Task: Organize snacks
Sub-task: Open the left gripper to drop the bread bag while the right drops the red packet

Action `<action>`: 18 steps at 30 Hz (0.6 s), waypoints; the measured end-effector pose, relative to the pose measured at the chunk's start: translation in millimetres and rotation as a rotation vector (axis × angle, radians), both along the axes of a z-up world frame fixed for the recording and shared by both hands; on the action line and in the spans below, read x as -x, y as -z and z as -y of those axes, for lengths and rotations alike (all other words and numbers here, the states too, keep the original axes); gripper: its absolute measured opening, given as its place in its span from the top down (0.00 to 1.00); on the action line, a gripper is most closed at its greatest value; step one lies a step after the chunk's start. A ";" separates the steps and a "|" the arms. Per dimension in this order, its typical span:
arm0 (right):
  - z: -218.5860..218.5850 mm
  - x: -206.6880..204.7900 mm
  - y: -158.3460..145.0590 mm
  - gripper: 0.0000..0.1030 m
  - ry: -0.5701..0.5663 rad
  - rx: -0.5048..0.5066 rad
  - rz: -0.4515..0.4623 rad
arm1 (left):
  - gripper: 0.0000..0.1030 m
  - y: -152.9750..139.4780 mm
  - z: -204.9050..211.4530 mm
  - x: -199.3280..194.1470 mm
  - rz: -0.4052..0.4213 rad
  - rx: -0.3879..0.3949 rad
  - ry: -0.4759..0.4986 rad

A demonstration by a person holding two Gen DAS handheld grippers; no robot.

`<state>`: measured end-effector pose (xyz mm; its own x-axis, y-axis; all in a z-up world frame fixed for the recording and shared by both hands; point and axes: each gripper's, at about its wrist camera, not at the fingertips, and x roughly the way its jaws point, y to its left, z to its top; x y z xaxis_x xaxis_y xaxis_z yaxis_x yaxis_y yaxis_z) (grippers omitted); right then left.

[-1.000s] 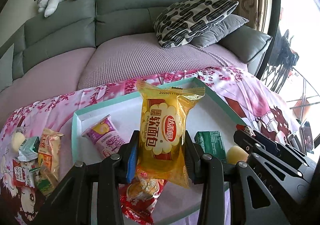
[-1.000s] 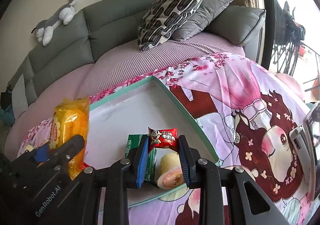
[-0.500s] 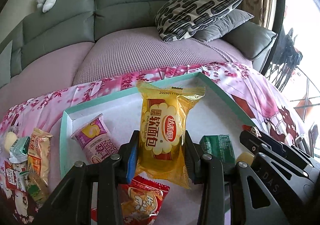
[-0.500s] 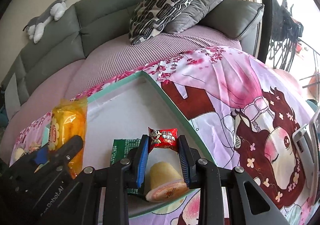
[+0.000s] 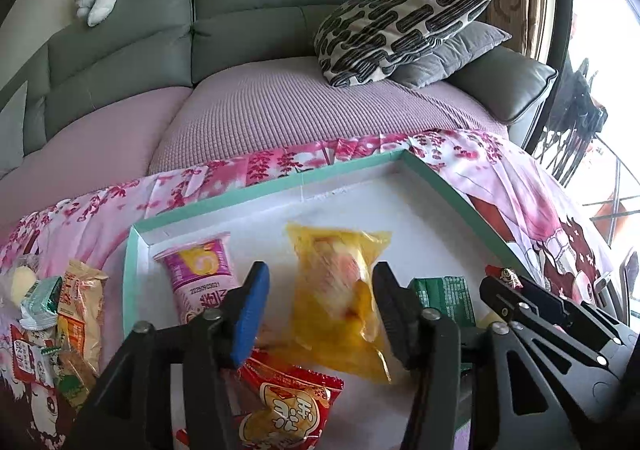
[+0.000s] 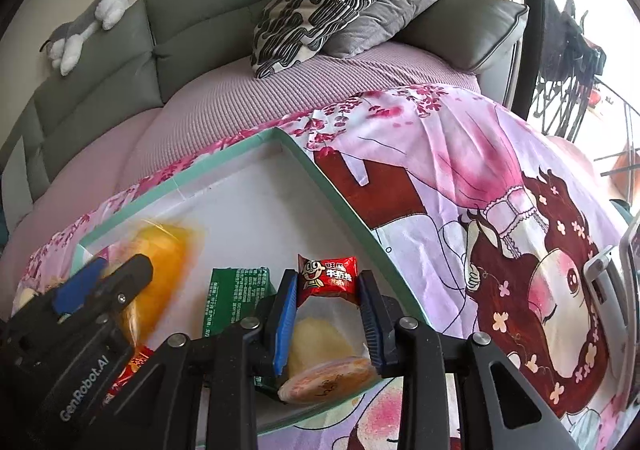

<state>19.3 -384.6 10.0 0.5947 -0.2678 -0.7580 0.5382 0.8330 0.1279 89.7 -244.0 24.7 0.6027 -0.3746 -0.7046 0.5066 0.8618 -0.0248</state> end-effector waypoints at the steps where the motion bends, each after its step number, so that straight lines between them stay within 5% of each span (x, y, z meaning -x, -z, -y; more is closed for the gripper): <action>1: -0.6 -0.2 -0.3 0.67 -0.003 -0.002 0.002 | 0.46 -0.8 -0.5 -0.3 -0.001 -0.001 -0.001; 10: -9.3 -4.0 -5.1 0.64 -0.028 0.030 -0.015 | 0.41 -12.7 -14.3 -3.2 -0.006 -0.026 -0.052; 14: -13.5 -6.5 -4.9 0.40 -0.028 0.075 -0.052 | 0.37 -11.0 -20.3 -7.4 -0.012 -0.056 -0.093; 16: -14.5 -5.9 -7.4 0.40 -0.028 0.092 -0.053 | 0.16 -10.9 -23.9 -9.3 -0.014 -0.056 -0.113; 18: -15.1 -5.8 -9.1 0.29 -0.032 0.097 -0.054 | 0.16 -11.3 -26.7 -10.1 -0.010 -0.051 -0.127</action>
<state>25.1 -369.5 19.1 0.5635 -0.3225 -0.7606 0.5149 0.8571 0.0180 99.9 -217.3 36.1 0.6354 -0.2592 -0.7274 0.3935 0.9192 0.0162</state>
